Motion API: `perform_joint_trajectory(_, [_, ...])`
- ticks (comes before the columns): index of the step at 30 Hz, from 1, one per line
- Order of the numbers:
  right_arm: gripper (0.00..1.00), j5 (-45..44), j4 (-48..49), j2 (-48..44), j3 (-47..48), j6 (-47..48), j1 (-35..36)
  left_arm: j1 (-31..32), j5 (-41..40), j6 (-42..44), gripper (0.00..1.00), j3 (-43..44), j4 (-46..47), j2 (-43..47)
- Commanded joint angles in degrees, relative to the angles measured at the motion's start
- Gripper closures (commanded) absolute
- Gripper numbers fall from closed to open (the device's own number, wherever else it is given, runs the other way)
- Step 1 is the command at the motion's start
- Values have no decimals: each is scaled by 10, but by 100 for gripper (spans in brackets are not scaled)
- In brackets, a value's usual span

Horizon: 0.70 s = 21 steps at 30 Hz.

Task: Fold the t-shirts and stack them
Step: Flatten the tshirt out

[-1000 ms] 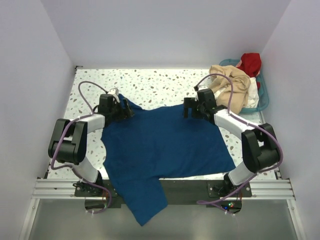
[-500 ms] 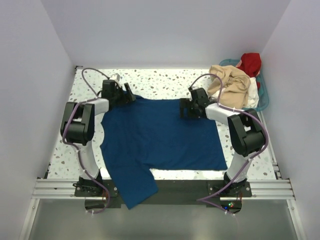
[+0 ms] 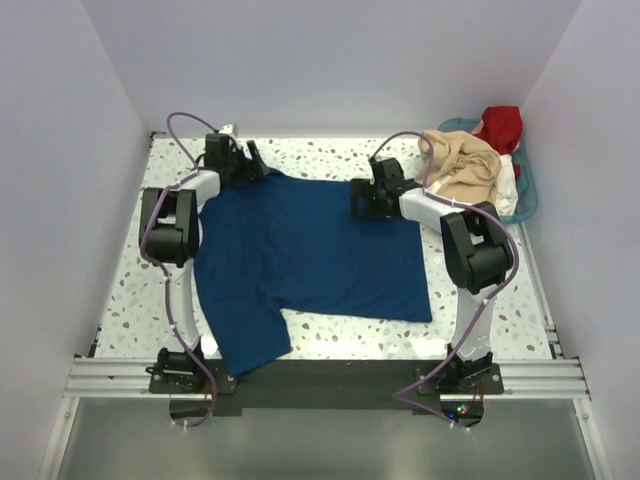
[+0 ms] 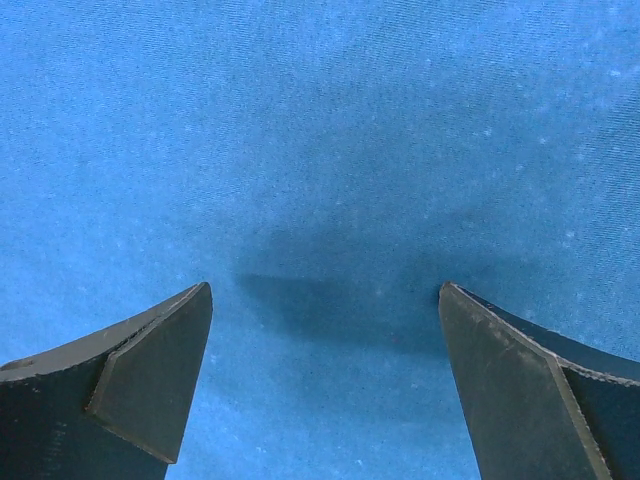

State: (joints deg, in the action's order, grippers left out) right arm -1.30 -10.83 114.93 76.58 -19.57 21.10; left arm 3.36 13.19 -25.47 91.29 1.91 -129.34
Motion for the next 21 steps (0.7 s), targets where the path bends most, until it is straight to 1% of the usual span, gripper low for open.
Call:
perform_joint_trajectory(1, [1, 12, -46, 11, 39, -6, 3, -5, -17, 21, 13, 26, -61, 2])
perform_joint_trajectory(5, [1, 11, -55, -23, 53, 2, 4, 1, -55, 31, 13, 5, -61, 75])
perform_joint_trajectory(6, [1, 12, -59, -33, 52, 4, 7, 5, -65, 34, 13, -20, -60, 115])
perform_joint_trajectory(8, [1, 12, -57, -66, 40, 8, 10, 9, -97, 43, 13, -57, -53, 160])
perform_joint_trajectory(9, [1, 12, -54, -78, 22, 9, 16, 13, -107, 46, 13, -104, -50, 207])
perform_joint_trajectory(10, [1, 12, -49, -102, 10, 9, 18, 14, -117, 46, 13, -130, -45, 231])
perform_joint_trajectory(11, [1, 12, -44, -114, -4, 8, 25, 15, -127, 45, 13, -186, -32, 274])
perform_joint_trajectory(13, [1, 7, -32, -138, -46, 7, 34, 16, -130, 42, 13, -243, -28, 315])
perform_joint_trajectory(14, [1, 6, -29, -159, -73, 3, 44, 16, -144, 39, 13, -294, -5, 351])
perform_joint_trajectory(17, [1, -5, -17, -206, -114, -2, 60, 18, -151, 30, 13, -362, 5, 400])
perform_joint_trajectory(18, [1, -7, -12, -217, -141, -6, 69, 19, -152, 27, 13, -409, 9, 432])
perform_joint_trajectory(21, [1, -5, 13, -258, -193, -18, 82, 19, -157, 17, 12, -486, 27, 483])
